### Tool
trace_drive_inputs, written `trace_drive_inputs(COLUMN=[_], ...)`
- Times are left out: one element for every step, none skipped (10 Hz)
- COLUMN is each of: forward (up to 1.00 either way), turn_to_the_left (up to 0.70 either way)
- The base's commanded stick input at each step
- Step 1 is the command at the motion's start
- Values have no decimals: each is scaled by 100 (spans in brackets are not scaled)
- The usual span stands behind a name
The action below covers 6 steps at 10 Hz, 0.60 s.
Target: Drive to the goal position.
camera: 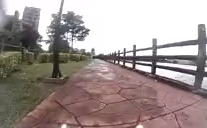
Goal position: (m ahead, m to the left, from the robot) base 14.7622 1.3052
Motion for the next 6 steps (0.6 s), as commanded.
trace_drive_inputs(forward=[85, 85, 85, 85, 85, 85], turn_to_the_left=[22, 19, 1, 1, 1, 1])
